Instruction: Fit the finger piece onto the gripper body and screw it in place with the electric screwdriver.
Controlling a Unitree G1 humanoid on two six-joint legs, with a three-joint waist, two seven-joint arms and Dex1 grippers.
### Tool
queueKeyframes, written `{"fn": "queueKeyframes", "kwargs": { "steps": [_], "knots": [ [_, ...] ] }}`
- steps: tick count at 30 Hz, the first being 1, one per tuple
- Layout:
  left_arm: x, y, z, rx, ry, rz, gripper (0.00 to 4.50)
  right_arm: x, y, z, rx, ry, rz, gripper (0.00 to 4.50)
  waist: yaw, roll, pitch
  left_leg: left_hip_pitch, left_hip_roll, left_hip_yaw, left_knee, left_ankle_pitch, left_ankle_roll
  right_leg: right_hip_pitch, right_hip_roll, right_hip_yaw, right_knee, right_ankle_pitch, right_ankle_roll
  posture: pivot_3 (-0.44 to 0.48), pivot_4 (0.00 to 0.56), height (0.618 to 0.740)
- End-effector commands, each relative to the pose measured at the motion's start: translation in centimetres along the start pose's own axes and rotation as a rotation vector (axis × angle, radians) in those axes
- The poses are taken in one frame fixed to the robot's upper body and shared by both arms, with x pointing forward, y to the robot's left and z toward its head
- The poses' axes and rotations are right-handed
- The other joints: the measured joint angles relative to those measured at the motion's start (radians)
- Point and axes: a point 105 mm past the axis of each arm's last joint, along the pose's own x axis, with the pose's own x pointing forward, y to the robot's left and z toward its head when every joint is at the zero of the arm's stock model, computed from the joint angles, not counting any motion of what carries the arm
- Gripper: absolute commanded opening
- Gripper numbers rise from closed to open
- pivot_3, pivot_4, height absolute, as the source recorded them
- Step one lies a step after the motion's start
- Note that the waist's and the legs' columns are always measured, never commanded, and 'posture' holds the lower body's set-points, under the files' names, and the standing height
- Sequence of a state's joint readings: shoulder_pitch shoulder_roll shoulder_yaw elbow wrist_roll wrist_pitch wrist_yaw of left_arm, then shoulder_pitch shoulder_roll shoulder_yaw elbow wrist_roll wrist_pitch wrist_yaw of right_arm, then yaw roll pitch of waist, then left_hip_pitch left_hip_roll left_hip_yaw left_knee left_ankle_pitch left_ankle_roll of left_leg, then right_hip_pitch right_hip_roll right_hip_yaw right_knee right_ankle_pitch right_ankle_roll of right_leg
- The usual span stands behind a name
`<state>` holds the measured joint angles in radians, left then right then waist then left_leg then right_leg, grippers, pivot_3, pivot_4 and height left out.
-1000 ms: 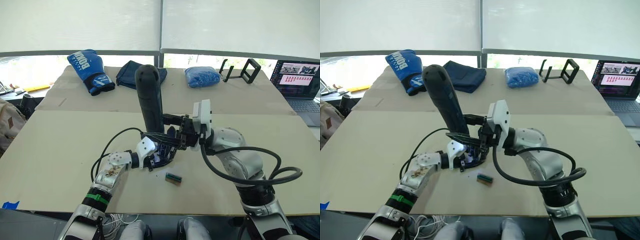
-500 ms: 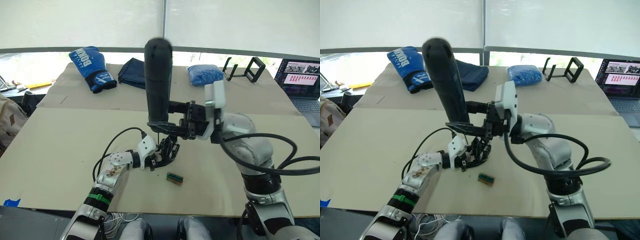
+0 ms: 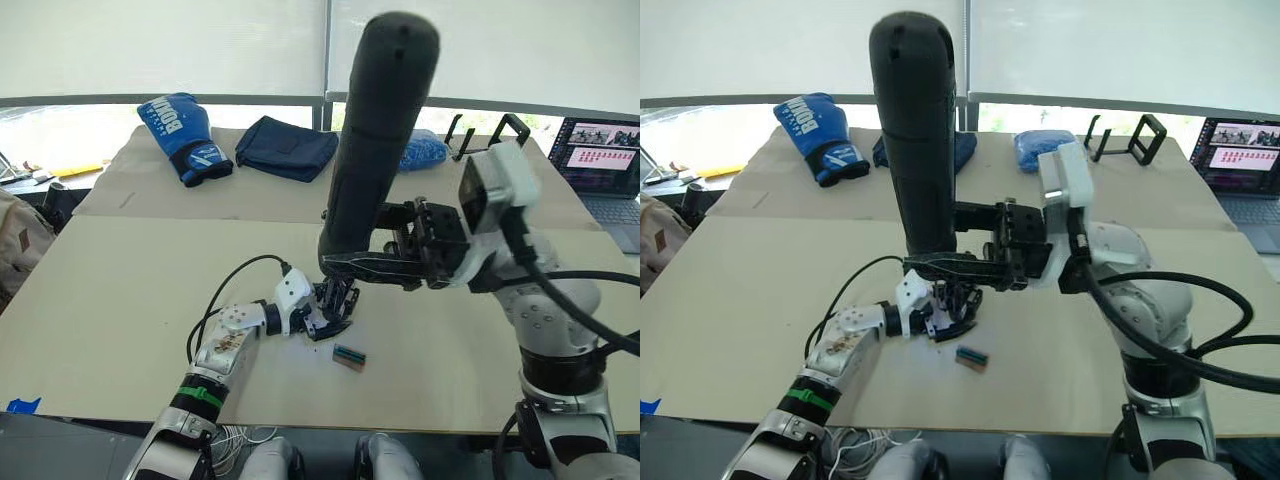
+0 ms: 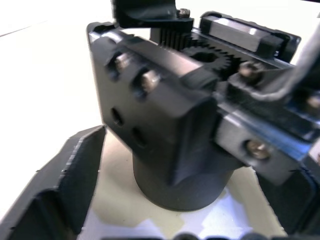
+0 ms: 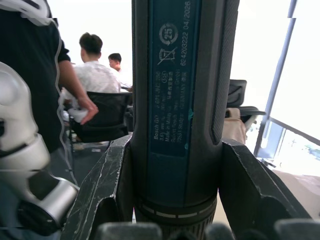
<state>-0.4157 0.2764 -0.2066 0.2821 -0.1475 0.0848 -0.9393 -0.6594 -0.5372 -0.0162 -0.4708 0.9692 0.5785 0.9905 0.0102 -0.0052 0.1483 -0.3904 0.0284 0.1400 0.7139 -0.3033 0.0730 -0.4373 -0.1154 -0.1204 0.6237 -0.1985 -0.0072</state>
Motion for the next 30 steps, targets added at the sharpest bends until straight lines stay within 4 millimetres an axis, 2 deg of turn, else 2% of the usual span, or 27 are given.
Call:
{"fn": "queueKeyframes", "kwargs": {
  "steps": [1, 3, 7, 9, 11, 13, 15, 17, 19, 20, 22, 27, 30],
  "knots": [
    [-2.7, 0.9, -1.8, -0.032, 0.058, 0.055, 4.42, -0.7, 1.1, 3.6, -0.030, -0.027, 0.034, 1.94, -0.007, 0.000, 0.000, 0.000, 0.000, 0.000, 0.000, 0.000, 0.000, 0.000, 0.000, 0.000, 0.000, 0.000, 0.000, 0.000, 0.150, 0.740],
    [-3.9, 1.0, -1.8, -0.035, 0.053, 0.057, 4.42, -1.2, 0.9, 4.6, -0.007, -0.018, 0.018, 1.94, -0.015, 0.000, 0.001, 0.000, 0.001, 0.000, -0.001, 0.000, 0.000, -0.001, 0.000, 0.000, 0.000, 0.000, -0.001, 0.000, 0.150, 0.740],
    [-9.2, 0.9, -0.7, -0.029, -0.006, 0.015, 4.42, -5.2, -0.9, 6.1, 0.072, 0.182, -0.140, 1.94, -0.023, 0.000, 0.003, 0.000, 0.003, 0.000, -0.003, 0.000, -0.001, -0.003, 0.000, 0.000, 0.000, -0.001, -0.006, 0.000, 0.150, 0.740],
    [-11.4, 0.2, 0.3, -0.021, -0.045, -0.056, 4.42, -7.7, -1.3, 5.3, 0.197, 0.366, -0.244, 1.94, -0.022, 0.001, 0.004, 0.000, 0.004, 0.000, -0.004, 0.000, -0.001, -0.004, 0.000, 0.000, 0.000, -0.003, -0.008, 0.000, 0.150, 0.740],
    [-13.2, -0.2, 1.1, -0.027, -0.066, -0.104, 4.42, -11.3, -1.5, 3.1, 0.357, 0.691, -0.449, 1.94, -0.016, 0.006, 0.007, -0.003, 0.004, 0.000, -0.004, 0.000, -0.001, -0.006, -0.001, 0.000, 0.000, -0.003, -0.009, 0.000, 0.150, 0.740],
    [-14.4, 0.1, 2.7, -0.041, -0.098, -0.098, 4.42, -13.3, -1.2, 2.2, 0.457, 0.828, -0.516, 1.94, -0.007, 0.006, 0.007, -0.010, 0.003, 0.000, -0.004, 0.000, -0.002, -0.016, -0.003, 0.000, 0.001, -0.004, -0.011, 0.000, 0.150, 0.740],
    [-15.2, 0.1, 4.5, -0.052, -0.137, -0.100, 4.42, -14.2, -1.0, 1.9, 0.539, 0.856, -0.534, 1.94, -0.006, 0.003, 0.008, -0.015, 0.004, -0.001, -0.003, 0.003, -0.006, -0.020, -0.002, 0.000, 0.000, -0.004, -0.011, 0.000, 0.150, 0.740],
    [-15.6, -0.4, 5.5, -0.048, -0.147, -0.126, 4.42, -15.6, -0.9, 1.2, 0.600, 0.926, -0.582, 1.94, -0.008, 0.005, 0.010, -0.017, 0.003, 0.000, -0.002, 0.003, -0.005, -0.021, -0.003, 0.001, 0.000, -0.003, -0.009, 0.000, 0.150, 0.740],
    [-16.1, -1.1, 5.7, -0.007, -0.119, -0.161, 4.42, -17.8, -0.9, -0.1, 0.637, 1.037, -0.654, 1.94, -0.010, 0.006, 0.010, -0.017, 0.003, 0.001, -0.002, 0.002, -0.005, -0.021, -0.002, 0.001, 0.000, -0.003, -0.007, 0.000, 0.150, 0.740],
    [-16.5, -0.8, 5.5, 0.024, -0.101, -0.147, 4.42, -20.3, -1.1, -1.7, 0.655, 1.143, -0.729, 1.94, -0.010, 0.006, 0.010, -0.017, 0.003, 0.001, -0.002, 0.002, -0.005, -0.021, -0.002, 0.001, 0.000, -0.003, -0.007, 0.000, 0.150, 0.740],
    [-16.9, 0.0, 5.4, 0.064, -0.094, -0.110, 4.42, -23.5, -1.2, -3.7, 0.693, 1.263, -0.824, 1.94, -0.011, 0.005, 0.010, -0.016, 0.003, 0.003, -0.002, 0.002, -0.005, -0.020, 0.000, 0.000, 0.000, -0.004, -0.006, 0.000, 0.150, 0.740],
    [-16.9, 0.8, 6.3, 0.115, -0.134, -0.078, 4.42, -28.0, -2.3, -6.9, 0.738, 1.381, -0.924, 1.94, -0.011, 0.005, 0.011, -0.017, 0.002, 0.008, 0.000, 0.003, -0.005, -0.021, 0.003, -0.002, 0.001, -0.003, -0.004, 0.000, 0.150, 0.740],
    [-16.7, 0.8, 6.5, 0.129, -0.138, -0.075, 4.42, -30.3, -2.8, -8.2, 0.734, 1.435, -0.961, 1.94, -0.016, 0.005, 0.011, -0.016, 0.002, 0.009, 0.000, 0.004, -0.006, -0.021, 0.005, -0.001, 0.003, -0.003, -0.004, 0.000, 0.150, 0.740]
  ]
}}
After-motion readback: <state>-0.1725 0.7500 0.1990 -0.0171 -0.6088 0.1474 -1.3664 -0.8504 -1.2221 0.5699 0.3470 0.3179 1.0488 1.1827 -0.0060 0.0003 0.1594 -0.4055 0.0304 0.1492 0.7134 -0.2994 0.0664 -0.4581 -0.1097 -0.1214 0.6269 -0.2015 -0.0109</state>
